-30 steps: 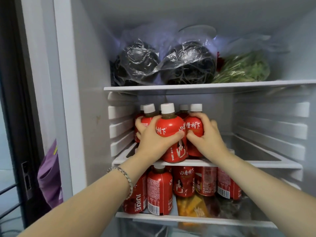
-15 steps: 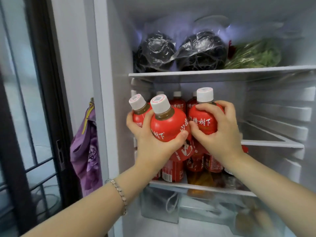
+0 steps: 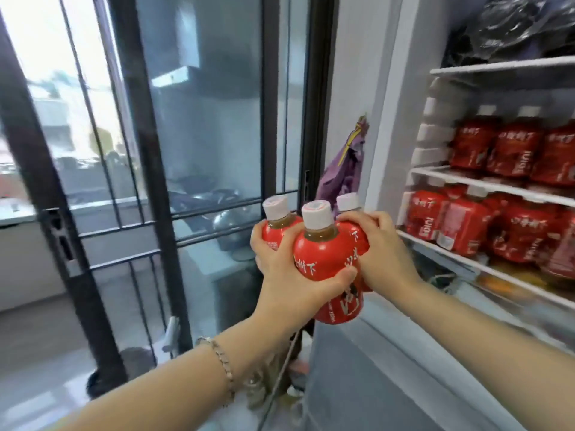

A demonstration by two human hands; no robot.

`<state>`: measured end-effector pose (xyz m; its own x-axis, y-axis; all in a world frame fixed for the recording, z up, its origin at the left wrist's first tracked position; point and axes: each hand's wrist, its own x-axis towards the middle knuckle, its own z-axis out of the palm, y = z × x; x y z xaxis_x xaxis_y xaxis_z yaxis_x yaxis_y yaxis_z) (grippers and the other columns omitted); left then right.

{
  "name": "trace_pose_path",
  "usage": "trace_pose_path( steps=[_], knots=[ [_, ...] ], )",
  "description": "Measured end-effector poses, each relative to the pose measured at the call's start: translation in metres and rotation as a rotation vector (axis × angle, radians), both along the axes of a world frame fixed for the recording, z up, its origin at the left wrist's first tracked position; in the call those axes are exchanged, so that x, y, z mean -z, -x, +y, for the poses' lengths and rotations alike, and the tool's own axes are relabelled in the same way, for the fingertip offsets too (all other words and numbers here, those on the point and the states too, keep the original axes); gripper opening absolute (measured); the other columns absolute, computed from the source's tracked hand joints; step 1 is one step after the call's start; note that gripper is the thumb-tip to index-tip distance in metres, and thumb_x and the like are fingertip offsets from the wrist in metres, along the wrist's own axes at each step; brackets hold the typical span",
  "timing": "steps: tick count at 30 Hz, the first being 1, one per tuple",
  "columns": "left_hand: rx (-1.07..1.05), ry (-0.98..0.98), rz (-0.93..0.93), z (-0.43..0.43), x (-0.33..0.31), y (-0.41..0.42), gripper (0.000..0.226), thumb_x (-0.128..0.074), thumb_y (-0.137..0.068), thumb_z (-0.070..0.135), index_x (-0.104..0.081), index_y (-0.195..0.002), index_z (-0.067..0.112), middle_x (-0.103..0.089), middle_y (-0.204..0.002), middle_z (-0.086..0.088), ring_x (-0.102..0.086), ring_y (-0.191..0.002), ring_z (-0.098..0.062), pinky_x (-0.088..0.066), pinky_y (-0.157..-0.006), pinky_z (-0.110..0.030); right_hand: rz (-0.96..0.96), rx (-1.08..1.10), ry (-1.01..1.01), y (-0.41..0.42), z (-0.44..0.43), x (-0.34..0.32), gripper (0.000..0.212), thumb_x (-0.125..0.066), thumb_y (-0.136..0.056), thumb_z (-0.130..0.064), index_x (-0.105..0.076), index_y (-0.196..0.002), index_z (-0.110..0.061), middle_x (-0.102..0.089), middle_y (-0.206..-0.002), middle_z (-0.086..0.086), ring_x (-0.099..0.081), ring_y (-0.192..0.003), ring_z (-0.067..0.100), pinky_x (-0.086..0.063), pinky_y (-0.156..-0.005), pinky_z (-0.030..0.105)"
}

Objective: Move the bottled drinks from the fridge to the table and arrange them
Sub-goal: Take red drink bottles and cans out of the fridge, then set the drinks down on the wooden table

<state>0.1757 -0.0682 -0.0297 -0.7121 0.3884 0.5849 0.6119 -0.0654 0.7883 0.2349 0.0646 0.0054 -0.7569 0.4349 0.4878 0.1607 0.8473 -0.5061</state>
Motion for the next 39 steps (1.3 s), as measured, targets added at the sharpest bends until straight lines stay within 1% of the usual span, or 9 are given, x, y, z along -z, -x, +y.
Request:
trace_pose_path(
  steps=[4, 8, 11, 13, 18, 26, 28, 29, 39],
  knots=[
    [-0.22, 0.055, -0.093, -0.094, 0.028, -0.004, 0.068, -0.078, -0.045, 0.054, -0.041, -0.103, 0.053, -0.01, -0.132, 0.025, -0.034, -0.128, -0.017, -0.038, -0.102, -0.02, -0.093, -0.256, 0.015, 0.027, -0.081, 0.03, 0.045, -0.059, -0.083, -0.028, -0.049, -0.126, -0.037, -0.035, -0.132, -0.002, -0.049, -0.114, 0.023, -0.04, -0.091, 0.029],
    [-0.51, 0.107, -0.105, -0.212, 0.05, -0.017, 0.075, -0.071, -0.042, 0.064, -0.039, -0.11, 0.055, -0.002, -0.138, 0.023, -0.03, -0.131, -0.02, -0.038, -0.108, -0.04, -0.134, -0.529, 0.07, 0.043, -0.194, 0.053, 0.052, -0.058, -0.086, -0.026, -0.041, -0.133, -0.037, -0.034, -0.136, 0.001, -0.05, -0.115, 0.026, -0.045, -0.097, 0.037],
    [-0.69, 0.146, -0.091, -0.295, 0.064, -0.036, 0.083, -0.071, -0.044, 0.064, -0.044, -0.12, 0.04, -0.004, -0.139, 0.022, -0.028, -0.132, -0.02, -0.038, -0.109, -0.042, -0.147, -0.695, 0.081, 0.043, -0.272, 0.068, 0.062, -0.059, -0.087, -0.03, -0.028, -0.14, -0.041, -0.035, -0.135, 0.004, -0.052, -0.114, 0.026, -0.046, -0.095, 0.037],
    [-0.798, 0.152, -0.119, -0.354, 0.072, -0.06, 0.079, -0.075, -0.047, 0.059, -0.042, -0.117, 0.044, -0.003, -0.139, 0.024, -0.028, -0.132, -0.021, -0.037, -0.109, -0.041, -0.163, -0.8, 0.075, 0.035, -0.332, 0.075, 0.071, -0.06, -0.086, -0.034, -0.018, -0.143, -0.041, -0.035, -0.137, 0.003, -0.05, -0.116, 0.025, -0.046, -0.096, 0.039],
    [-1.122, 0.164, -0.187, -0.513, 0.096, -0.15, 0.073, -0.084, -0.062, 0.036, -0.032, -0.112, 0.052, 0.004, -0.143, 0.025, -0.027, -0.133, -0.017, -0.029, -0.104, -0.026, -0.199, -1.078, 0.058, -0.011, -0.505, 0.093, 0.082, -0.062, -0.085, -0.039, -0.01, -0.148, -0.031, -0.034, -0.142, 0.005, -0.045, -0.124, 0.026, -0.042, -0.101, 0.041],
    [-1.463, 0.174, -0.292, -0.732, 0.11, -0.329, 0.071, -0.075, -0.044, 0.056, -0.048, -0.109, 0.045, 0.0, -0.14, 0.016, -0.027, -0.124, -0.014, -0.029, -0.107, -0.025, -0.318, -1.436, 0.004, -0.129, -0.773, 0.12, 0.087, -0.063, -0.084, -0.043, -0.009, -0.149, -0.022, -0.029, -0.147, 0.005, -0.042, -0.129, 0.024, -0.042, -0.104, 0.038],
    [-1.543, 0.149, -0.346, -0.778, 0.11, -0.37, 0.067, -0.077, -0.047, 0.051, -0.047, -0.106, 0.047, 0.0, -0.14, 0.014, -0.024, -0.123, -0.011, -0.026, -0.103, -0.02, -0.339, -1.544, -0.021, -0.16, -0.832, 0.124, 0.087, -0.062, -0.085, -0.043, -0.007, -0.15, -0.022, -0.029, -0.147, 0.004, -0.043, -0.127, 0.022, -0.041, -0.101, 0.033],
    [-1.678, 0.095, -0.354, -0.852, 0.119, -0.431, 0.064, -0.08, -0.049, 0.047, -0.047, -0.104, 0.048, 0.001, -0.141, 0.013, -0.022, -0.123, -0.01, -0.024, -0.102, -0.019, -0.357, -1.684, -0.091, -0.21, -0.931, 0.132, 0.087, -0.062, -0.085, -0.044, -0.007, -0.149, -0.022, -0.029, -0.146, 0.004, -0.044, -0.125, 0.021, -0.041, -0.098, 0.03],
    [-2.003, 0.061, -0.441, -0.986, 0.135, -0.523, 0.057, -0.062, -0.039, 0.065, -0.042, -0.092, 0.057, -0.002, -0.145, 0.006, -0.022, -0.134, -0.022, -0.023, -0.108, -0.024, -0.429, -1.963, -0.095, -0.284, -1.108, 0.152, 0.078, -0.066, -0.083, -0.038, -0.021, -0.144, -0.024, -0.037, -0.132, 0.001, -0.052, -0.11, 0.017, -0.046, -0.09, 0.027]
  ],
)
